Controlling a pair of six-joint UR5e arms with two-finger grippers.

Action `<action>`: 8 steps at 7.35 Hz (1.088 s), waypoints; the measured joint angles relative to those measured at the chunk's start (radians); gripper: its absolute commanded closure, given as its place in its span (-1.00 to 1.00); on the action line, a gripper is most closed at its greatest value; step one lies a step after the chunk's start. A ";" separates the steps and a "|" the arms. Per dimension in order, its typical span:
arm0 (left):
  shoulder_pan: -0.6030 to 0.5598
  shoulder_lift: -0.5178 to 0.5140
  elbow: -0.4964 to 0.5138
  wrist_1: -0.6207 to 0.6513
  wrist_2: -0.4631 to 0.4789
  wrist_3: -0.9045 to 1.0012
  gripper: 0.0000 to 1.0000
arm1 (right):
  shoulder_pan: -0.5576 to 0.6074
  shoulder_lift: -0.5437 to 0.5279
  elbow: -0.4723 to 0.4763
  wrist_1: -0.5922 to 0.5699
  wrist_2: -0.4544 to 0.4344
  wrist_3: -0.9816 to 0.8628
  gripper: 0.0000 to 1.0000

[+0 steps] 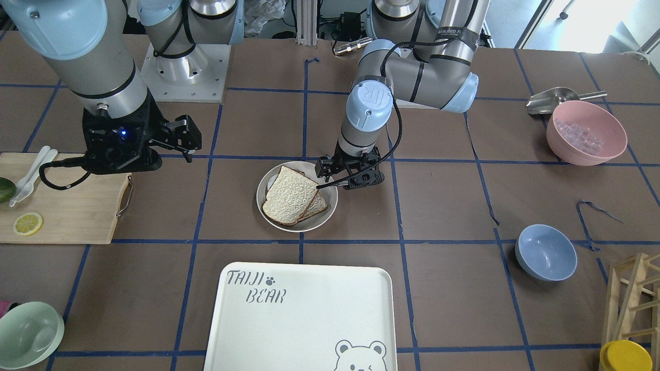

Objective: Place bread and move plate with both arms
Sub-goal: 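Raise the right gripper away while the left gripper reaches toward the bowl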

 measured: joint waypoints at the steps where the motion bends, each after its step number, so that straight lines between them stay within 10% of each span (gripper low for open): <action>1: -0.004 -0.014 0.001 0.009 0.000 -0.001 0.73 | -0.009 0.000 -0.002 0.000 0.001 0.001 -1.00; 2: -0.005 -0.021 0.002 0.013 0.000 -0.002 1.00 | -0.021 0.000 -0.003 0.002 0.001 -0.001 -1.00; 8: -0.002 -0.006 0.007 0.042 0.001 0.004 1.00 | -0.039 -0.002 0.000 0.002 0.000 -0.001 -1.00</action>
